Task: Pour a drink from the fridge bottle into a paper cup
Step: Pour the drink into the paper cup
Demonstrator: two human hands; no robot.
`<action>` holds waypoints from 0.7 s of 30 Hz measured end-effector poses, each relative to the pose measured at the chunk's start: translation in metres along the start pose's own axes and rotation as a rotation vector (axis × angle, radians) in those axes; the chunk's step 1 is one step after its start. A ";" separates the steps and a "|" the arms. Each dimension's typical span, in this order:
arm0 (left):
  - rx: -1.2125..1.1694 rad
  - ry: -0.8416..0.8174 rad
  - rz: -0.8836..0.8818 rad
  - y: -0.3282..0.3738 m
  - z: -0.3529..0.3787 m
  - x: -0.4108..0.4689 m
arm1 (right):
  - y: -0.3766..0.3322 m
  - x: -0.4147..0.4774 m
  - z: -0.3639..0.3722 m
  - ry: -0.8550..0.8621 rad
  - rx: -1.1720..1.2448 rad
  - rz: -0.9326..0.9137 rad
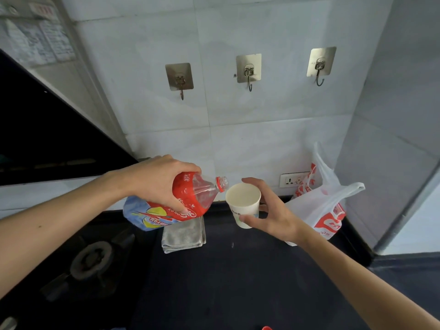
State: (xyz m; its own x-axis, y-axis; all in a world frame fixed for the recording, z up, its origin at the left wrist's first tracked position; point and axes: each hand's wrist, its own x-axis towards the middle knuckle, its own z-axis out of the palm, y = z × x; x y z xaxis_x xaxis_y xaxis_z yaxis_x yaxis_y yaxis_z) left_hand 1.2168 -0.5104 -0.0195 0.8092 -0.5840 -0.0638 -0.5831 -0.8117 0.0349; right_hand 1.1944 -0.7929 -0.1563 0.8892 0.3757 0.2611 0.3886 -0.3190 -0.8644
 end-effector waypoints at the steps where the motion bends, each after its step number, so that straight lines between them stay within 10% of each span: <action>1: 0.008 -0.008 0.009 0.000 -0.002 0.001 | 0.000 -0.001 -0.001 -0.002 -0.003 -0.001; 21: 0.204 -0.095 0.078 0.002 -0.016 0.016 | 0.004 0.000 0.002 -0.010 0.012 0.029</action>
State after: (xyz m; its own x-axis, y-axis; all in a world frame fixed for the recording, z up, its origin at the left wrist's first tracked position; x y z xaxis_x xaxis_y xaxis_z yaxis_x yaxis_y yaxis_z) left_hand 1.2302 -0.5216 -0.0041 0.7563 -0.6338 -0.1625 -0.6540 -0.7399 -0.1579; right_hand 1.1957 -0.7920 -0.1603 0.8973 0.3756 0.2318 0.3602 -0.3194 -0.8765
